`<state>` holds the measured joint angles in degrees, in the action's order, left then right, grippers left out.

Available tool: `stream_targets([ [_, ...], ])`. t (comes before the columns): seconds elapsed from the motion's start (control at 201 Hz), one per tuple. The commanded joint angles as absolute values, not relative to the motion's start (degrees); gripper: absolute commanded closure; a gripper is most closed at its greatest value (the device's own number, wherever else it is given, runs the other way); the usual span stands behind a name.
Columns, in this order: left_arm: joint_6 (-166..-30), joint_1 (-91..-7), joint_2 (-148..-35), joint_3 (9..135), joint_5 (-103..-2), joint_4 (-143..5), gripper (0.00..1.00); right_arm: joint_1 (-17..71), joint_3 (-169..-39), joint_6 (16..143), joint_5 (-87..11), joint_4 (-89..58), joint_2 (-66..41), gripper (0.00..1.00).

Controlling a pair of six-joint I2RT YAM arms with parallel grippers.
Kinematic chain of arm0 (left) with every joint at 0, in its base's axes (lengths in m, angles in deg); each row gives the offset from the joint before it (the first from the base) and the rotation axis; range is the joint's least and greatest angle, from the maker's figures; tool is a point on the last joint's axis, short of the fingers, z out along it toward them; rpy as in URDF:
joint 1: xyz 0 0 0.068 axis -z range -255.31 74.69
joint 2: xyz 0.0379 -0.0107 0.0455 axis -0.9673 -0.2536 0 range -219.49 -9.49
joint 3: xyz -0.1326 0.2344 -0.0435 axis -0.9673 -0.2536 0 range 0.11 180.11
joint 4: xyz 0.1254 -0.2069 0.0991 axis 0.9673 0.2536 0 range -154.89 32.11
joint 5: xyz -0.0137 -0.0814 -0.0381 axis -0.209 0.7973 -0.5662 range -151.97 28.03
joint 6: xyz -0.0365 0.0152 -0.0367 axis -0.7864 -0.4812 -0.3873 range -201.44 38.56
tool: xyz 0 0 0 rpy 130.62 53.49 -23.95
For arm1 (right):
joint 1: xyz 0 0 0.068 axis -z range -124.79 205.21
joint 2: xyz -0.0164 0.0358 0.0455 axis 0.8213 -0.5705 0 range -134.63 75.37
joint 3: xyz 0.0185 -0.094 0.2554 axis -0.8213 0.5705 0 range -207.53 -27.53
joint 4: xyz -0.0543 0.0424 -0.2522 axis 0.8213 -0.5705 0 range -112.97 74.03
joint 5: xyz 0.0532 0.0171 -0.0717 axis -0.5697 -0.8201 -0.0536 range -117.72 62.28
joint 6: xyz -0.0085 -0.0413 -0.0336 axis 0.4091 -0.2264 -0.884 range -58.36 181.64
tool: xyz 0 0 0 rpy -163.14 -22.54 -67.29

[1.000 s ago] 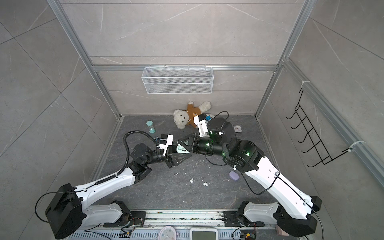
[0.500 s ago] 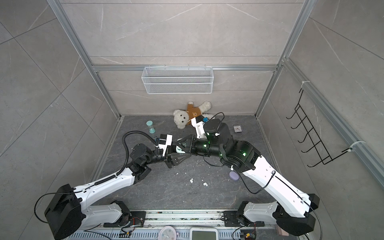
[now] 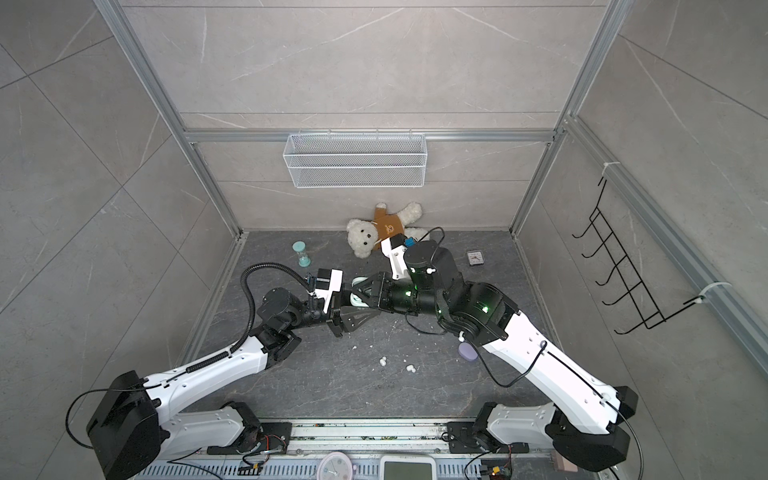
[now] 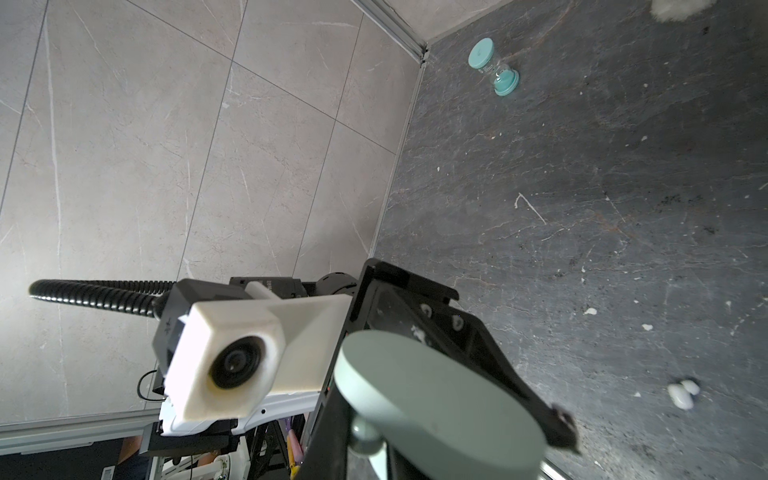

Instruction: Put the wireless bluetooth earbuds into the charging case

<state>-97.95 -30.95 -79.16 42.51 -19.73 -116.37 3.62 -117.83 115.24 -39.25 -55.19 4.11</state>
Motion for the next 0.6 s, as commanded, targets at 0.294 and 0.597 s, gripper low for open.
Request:
stream_targets([
  [0.294, -98.1, -31.1, -77.4, 43.5, -19.6, -119.4, 0.73, 2.8, -117.6, 115.3, -39.6, -57.2, 3.7, 0.83],
  [0.597, -98.1, -31.1, -77.1, 43.5, -19.6, -119.3, 0.74, 2.8, -118.4, 114.5, -38.2, -59.9, 4.0, 0.75],
])
